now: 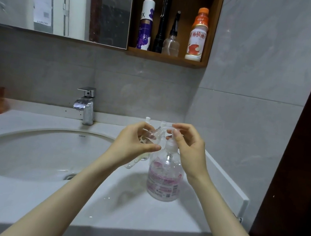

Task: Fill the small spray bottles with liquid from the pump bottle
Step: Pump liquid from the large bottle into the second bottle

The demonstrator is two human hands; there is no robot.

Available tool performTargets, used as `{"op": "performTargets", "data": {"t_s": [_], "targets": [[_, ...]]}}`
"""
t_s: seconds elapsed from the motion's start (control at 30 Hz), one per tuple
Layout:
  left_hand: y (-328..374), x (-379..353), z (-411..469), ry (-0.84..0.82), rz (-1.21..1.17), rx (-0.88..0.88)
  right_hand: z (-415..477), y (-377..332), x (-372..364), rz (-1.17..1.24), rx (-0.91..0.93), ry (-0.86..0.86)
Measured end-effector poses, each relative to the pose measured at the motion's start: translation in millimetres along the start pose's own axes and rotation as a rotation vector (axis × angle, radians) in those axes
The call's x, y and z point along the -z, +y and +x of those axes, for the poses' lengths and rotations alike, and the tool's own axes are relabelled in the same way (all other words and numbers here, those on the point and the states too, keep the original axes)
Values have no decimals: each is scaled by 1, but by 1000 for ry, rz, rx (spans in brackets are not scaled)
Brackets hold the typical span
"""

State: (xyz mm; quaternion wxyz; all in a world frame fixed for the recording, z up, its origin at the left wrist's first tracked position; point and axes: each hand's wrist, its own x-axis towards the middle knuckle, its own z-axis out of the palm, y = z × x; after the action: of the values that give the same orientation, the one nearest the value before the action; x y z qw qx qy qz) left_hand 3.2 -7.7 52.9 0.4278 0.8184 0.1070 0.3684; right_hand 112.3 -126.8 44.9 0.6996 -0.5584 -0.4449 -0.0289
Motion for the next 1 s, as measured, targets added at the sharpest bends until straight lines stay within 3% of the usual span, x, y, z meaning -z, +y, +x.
{"op": "performTargets", "data": {"t_s": [0.27,0.4,0.5,1.0], "targets": [[11,1,13,-10,124,-141,-3,3,-2,-3,4,-93],[13,1,15,-21,158,-171,-10,6,-5,-261,40,-133],[14,2,15,-38,152,-174,-11,7,-7,-388,25,-104],[5,-3,14,-13,170,-167,-14,16,-13,-487,69,-37]]}}
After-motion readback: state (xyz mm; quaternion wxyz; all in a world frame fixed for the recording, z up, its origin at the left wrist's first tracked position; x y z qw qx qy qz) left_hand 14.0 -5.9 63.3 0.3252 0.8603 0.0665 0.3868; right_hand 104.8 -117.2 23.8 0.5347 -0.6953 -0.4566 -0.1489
